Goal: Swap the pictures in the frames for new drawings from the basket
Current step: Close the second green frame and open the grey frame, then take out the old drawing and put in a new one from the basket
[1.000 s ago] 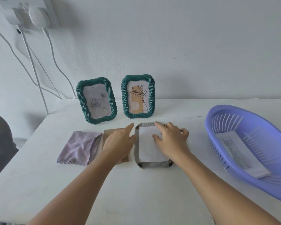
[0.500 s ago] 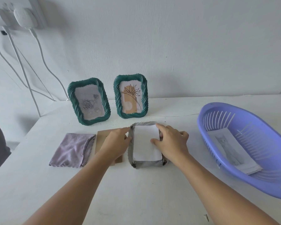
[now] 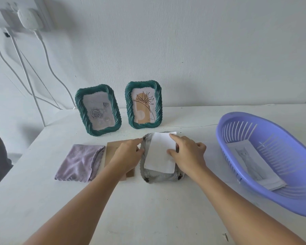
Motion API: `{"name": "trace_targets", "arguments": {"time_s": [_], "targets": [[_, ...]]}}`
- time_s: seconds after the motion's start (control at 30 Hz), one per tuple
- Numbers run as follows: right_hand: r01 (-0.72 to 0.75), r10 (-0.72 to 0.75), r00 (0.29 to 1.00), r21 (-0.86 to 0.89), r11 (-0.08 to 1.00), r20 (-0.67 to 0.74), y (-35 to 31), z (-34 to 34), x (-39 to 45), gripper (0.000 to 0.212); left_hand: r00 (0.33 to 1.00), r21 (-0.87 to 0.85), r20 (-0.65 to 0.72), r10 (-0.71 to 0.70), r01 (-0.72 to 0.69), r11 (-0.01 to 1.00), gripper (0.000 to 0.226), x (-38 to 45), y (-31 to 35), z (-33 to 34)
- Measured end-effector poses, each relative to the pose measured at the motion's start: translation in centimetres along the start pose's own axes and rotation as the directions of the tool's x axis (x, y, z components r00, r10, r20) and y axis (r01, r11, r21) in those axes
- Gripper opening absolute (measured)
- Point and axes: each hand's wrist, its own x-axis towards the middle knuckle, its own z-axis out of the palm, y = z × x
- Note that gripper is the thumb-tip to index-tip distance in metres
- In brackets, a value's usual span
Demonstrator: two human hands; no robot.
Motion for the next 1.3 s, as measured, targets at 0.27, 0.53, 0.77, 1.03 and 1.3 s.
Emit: {"name": "trace_targets", "arguments": {"time_s": [0.27,0.53,0.77,1.03,1.3], "targets": [[-0.005,0.006,1.0,0.309,0.951,-0.002,0.4,-0.5,0.4,0.045,1.0,-0.007,-0.017,-0.005,0.005,1.0,0.046,-0.1,-0.3,0.3],[-0.018,-0.027,0.998,0.709,0.705,0.053,-0.4,-2.3,1.2,0.045,0.998,-0.551,0.041,-0.051,0.065,0.832,0.068,-0.7,3.4,-1.9],[0.061,-0.08,0.997,0.544,0.837,0.01,-0.5,-3.4,0.8,0.051,0.992,-0.782,0.108,0.061,0.047,0.621,0.08,-1.5,4.0,-2.2],[0.189,-0.166,0.967,0.107,0.976,-0.193,0.8,-7.5,-0.2,0.054,0.993,-0.742,0.044,0.109,-0.041,0.669,0.069,0.4,4.3,0.5],[-0.159,0.179,0.983,-0.278,0.947,0.048,5.0,-11.9,-2.2,0.059,0.99,-0.609,0.031,0.141,-0.093,0.788,0.061,1.2,8.2,3.9]]}}
